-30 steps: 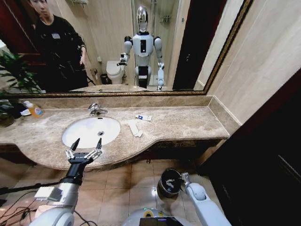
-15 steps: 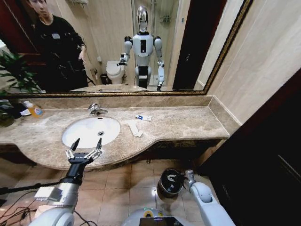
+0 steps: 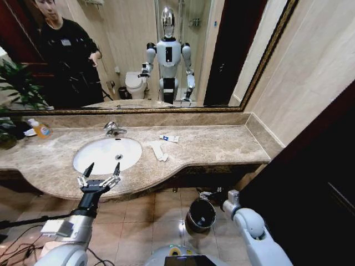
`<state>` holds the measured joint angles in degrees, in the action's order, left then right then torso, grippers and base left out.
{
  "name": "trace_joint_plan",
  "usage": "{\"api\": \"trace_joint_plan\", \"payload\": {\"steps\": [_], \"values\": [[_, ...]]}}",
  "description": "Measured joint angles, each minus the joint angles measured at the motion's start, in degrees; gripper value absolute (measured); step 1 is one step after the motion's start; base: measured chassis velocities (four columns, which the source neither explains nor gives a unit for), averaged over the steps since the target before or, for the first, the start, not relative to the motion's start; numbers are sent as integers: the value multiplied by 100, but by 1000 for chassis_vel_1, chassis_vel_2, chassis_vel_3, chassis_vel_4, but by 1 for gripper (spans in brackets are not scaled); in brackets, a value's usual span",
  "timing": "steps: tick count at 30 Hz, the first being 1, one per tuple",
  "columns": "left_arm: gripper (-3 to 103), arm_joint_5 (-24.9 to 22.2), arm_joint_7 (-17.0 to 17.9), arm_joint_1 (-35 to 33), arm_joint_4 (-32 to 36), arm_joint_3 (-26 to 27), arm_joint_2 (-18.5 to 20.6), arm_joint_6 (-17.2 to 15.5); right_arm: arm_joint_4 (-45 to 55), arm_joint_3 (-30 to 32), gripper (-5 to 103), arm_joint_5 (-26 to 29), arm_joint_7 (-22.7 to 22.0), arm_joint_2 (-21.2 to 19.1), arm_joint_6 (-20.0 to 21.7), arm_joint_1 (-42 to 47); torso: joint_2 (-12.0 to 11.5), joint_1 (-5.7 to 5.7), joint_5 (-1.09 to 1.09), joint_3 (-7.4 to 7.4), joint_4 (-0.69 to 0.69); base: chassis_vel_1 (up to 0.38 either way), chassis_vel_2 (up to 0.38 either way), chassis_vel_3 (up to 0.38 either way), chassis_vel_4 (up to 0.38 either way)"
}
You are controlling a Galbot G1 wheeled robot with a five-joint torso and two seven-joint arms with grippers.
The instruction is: Pick up the trash from the sink and place it in the trash bin.
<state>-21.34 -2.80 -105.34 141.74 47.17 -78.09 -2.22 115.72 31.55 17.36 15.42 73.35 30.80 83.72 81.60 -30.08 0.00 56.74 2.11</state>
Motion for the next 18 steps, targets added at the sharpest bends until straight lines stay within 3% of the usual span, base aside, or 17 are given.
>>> {"api": "trace_joint_plan", "payload": {"steps": [4, 5, 6, 9, 10, 11, 13, 18], "values": [[100, 0, 0, 0, 0, 0, 0, 0, 282, -117, 100, -12, -116, -4, -132, -101, 0, 0, 0, 0, 0, 0, 0, 0, 0], [100, 0, 0, 0, 0, 0, 0, 0, 259, -261, 100, -26, -251, 2, -532, -191, 0, 0, 0, 0, 0, 0, 0, 0, 0], [100, 0, 0, 0, 0, 0, 0, 0, 259, -261, 100, -26, -251, 2, -532, -191, 0, 0, 0, 0, 0, 0, 0, 0, 0], [100, 0, 0, 0, 0, 0, 0, 0, 58, -462, 100, 16, -365, 53, -1325, -345, 0, 0, 0, 0, 0, 0, 0, 0, 0], [100, 0, 0, 0, 0, 0, 0, 0, 58, -462, 100, 16, -365, 53, -1325, -345, 0, 0, 0, 0, 0, 0, 0, 0, 0], [100, 0, 0, 0, 0, 0, 0, 0, -28, -527, 100, 52, -357, 66, -1595, -397, 0, 0, 0, 0, 0, 0, 0, 0, 0], [100, 0, 0, 0, 0, 0, 0, 0, -274, -634, 100, 99, -109, 96, -2199, -606, 0, 0, 0, 0, 0, 0, 0, 0, 0], [100, 0, 0, 0, 0, 0, 0, 0, -697, -725, 100, 84, 405, 103, -2660, -990, 0, 0, 0, 0, 0, 0, 0, 0, 0]]}}
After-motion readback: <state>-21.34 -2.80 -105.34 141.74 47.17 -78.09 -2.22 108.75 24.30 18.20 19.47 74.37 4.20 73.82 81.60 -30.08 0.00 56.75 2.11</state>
